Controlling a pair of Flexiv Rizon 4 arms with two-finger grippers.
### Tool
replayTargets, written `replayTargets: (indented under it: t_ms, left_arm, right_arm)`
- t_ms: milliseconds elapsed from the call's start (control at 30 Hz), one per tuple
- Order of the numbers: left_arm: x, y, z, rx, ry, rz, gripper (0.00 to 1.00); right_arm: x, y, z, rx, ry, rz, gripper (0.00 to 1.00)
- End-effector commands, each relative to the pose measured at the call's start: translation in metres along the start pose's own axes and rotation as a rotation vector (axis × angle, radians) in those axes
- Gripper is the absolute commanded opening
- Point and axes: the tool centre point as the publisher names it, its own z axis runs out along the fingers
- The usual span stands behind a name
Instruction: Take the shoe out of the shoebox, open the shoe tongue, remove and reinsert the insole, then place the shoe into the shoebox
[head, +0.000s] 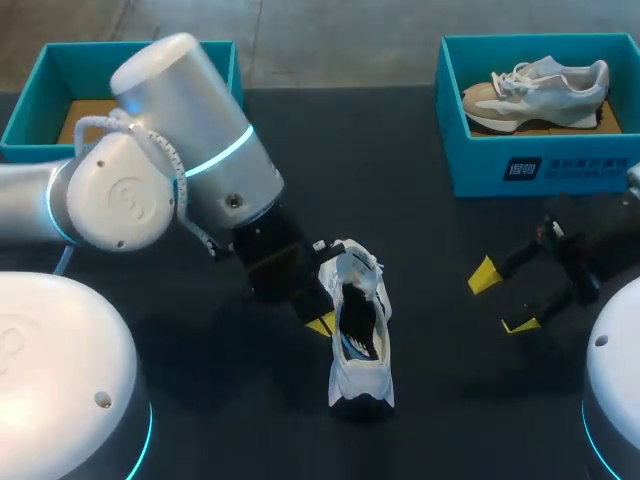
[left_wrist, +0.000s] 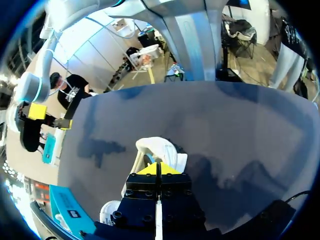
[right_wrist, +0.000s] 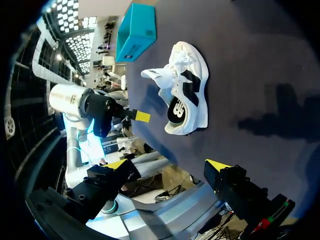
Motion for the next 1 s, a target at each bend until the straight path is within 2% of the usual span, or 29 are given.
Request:
replayTargets:
  t_ms: [33, 433, 633, 800, 1000]
  left_arm:
    - [-0.005, 0.001, -0.002, -0.001, 0.091, -0.002, 0.00]
    - [-0.005, 0.001, -0.002, -0.001, 0.091, -0.002, 0.00]
    - [-0.007, 0.014, 0.005, 0.003, 0.147, 0.007, 0.00]
    - [-0.012, 0.014, 0.010, -0.001, 0.181, 0.039, 0.00]
    - [-0.016, 0.010, 0.019, -0.001, 0.230, 0.077, 0.00]
  right_arm:
    - [0.001, -0.002, -0.002, -0.002, -0.004, 0.001, 1.00]
    - [0.001, -0.002, -0.002, -0.002, -0.004, 0.001, 1.00]
    - [0.002, -0.006, -0.009, -0.008, -0.031, -0.008, 1.00]
    - [0.005, -0.015, -0.020, 0.000, -0.079, -0.015, 1.00]
    - [0.006, -0.019, -0.021, 0.040, -0.109, -0.023, 1.00]
